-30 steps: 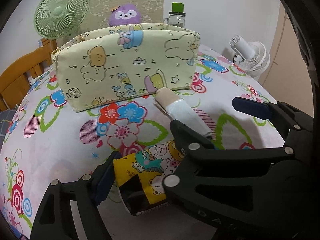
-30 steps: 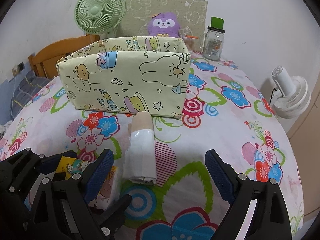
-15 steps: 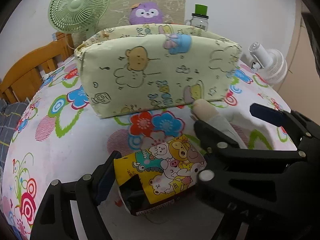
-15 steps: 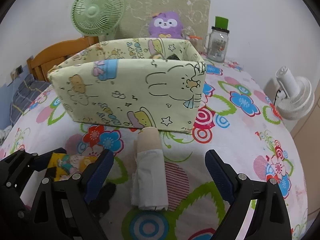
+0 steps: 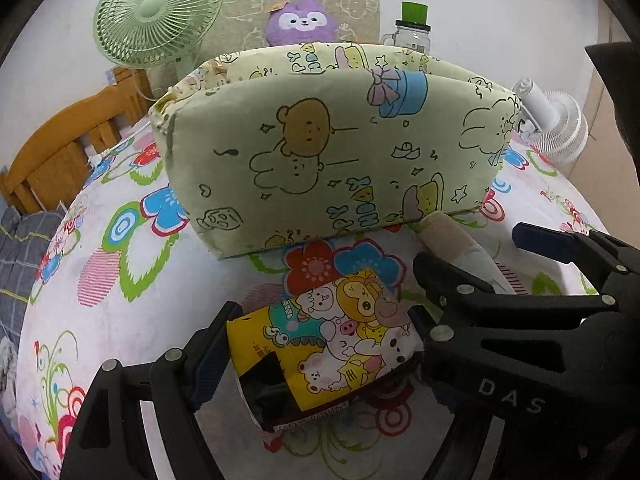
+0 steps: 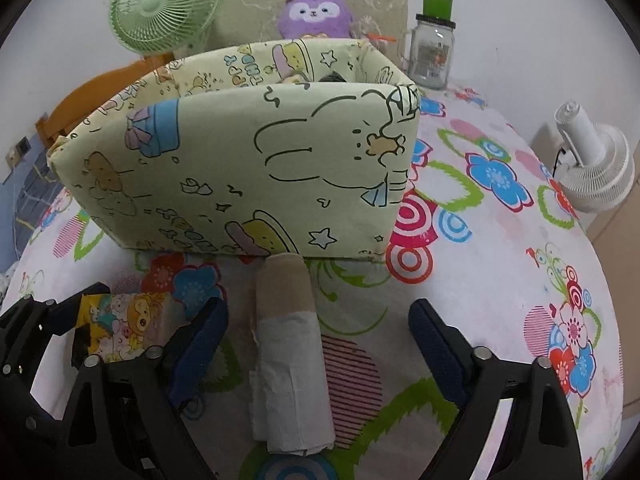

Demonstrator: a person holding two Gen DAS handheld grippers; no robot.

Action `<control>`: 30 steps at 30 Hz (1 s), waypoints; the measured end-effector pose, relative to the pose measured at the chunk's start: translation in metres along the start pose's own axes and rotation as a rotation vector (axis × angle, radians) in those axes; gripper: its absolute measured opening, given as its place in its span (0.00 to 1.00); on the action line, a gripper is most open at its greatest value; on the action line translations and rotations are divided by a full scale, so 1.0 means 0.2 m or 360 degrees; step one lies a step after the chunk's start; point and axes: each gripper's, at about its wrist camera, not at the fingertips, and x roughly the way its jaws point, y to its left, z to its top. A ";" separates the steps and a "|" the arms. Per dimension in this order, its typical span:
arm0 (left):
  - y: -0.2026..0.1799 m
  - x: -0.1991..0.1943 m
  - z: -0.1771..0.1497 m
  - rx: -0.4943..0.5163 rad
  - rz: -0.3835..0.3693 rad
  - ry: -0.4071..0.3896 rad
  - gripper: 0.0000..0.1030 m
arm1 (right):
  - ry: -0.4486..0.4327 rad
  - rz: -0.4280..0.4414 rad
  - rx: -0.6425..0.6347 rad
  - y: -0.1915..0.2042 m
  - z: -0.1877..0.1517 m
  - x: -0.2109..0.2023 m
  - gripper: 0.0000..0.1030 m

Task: Organize soft objects
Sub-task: 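Grasp the white paper roll with the right tool while the left tool grasps the yellow pouch, then carry the paper roll and yellow pouch over the box with both tools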

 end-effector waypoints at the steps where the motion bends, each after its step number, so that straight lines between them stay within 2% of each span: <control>1: 0.00 0.00 0.01 0.0009 0.0003 0.0003 0.82 | 0.0005 0.0006 0.0001 0.00 0.00 0.00 0.83; 6: -0.01 0.00 0.01 0.0025 0.0003 0.0009 0.82 | 0.0006 -0.0001 -0.0003 0.00 0.01 0.02 0.75; 11: -0.01 0.00 0.01 0.0034 0.0016 0.0001 0.82 | -0.0005 0.0027 -0.0039 0.04 0.01 0.00 0.51; 12: -0.02 0.00 0.01 0.0034 0.0019 0.0000 0.82 | -0.0004 0.0033 -0.0043 0.05 0.00 0.00 0.48; 14: -0.02 0.00 0.01 0.0036 0.0027 -0.0003 0.82 | -0.0004 0.0042 -0.0043 0.06 0.00 -0.01 0.37; 17: -0.03 0.00 0.01 0.0033 0.0028 -0.0004 0.82 | -0.0001 0.0062 -0.0043 0.07 -0.01 -0.02 0.27; 20: -0.05 -0.01 0.00 0.0036 0.0023 -0.0001 0.82 | 0.0004 0.0076 -0.0055 0.07 -0.01 -0.03 0.21; 30: -0.07 -0.05 0.00 0.0050 -0.0001 -0.0020 0.82 | -0.0020 0.0074 -0.0036 0.05 -0.05 -0.10 0.19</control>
